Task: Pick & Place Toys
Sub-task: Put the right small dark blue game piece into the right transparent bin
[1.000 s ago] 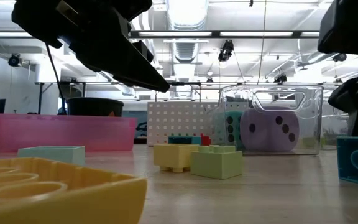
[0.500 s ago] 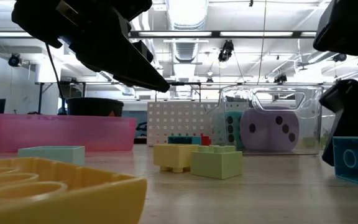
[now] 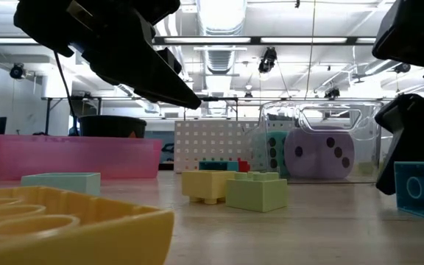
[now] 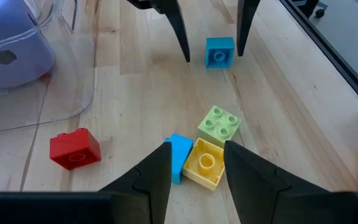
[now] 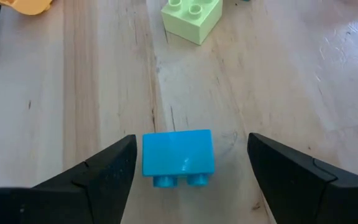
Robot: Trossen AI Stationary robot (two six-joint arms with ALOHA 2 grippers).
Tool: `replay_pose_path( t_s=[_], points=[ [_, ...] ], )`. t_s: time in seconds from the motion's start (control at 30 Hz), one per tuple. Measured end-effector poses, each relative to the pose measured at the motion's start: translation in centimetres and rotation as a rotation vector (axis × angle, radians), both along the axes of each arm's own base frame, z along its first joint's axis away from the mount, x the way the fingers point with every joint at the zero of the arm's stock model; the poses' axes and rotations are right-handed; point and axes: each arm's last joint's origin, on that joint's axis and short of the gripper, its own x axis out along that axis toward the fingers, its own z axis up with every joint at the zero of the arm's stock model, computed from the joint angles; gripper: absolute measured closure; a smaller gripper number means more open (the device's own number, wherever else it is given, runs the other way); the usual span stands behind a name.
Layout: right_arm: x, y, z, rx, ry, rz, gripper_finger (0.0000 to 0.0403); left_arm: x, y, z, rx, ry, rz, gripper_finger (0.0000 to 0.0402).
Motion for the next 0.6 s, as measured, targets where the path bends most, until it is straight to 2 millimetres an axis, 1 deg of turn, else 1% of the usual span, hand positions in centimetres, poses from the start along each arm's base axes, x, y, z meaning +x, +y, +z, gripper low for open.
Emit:
replay_pose_path(
  t_s=[0.17, 0.23, 0.47, 0.6],
  points=[
    [-0.05, -0.04, -0.07, 0.005, 0.0, -0.006, 0.0098, 0.0, 0.0, 0.0, 0.0, 0.0, 0.0, 0.0252],
    [-0.11, -0.1, -0.15, 0.006, 0.002, -0.008, 0.0107, 0.0, 0.01, 0.0, 0.0, 0.0, 0.0, 0.0252],
    [-0.13, -0.24, -0.22, -0.002, -0.018, -0.036, 0.0182, 0.0, 0.01, 0.0, 0.0, 0.0, 0.0, 0.0252],
    [-0.12, -0.26, -0.23, -0.008, -0.025, -0.044, 0.0209, 0.0, 0.0, -0.01, 0.0, 0.0, 0.0, 0.0252]
  ],
)
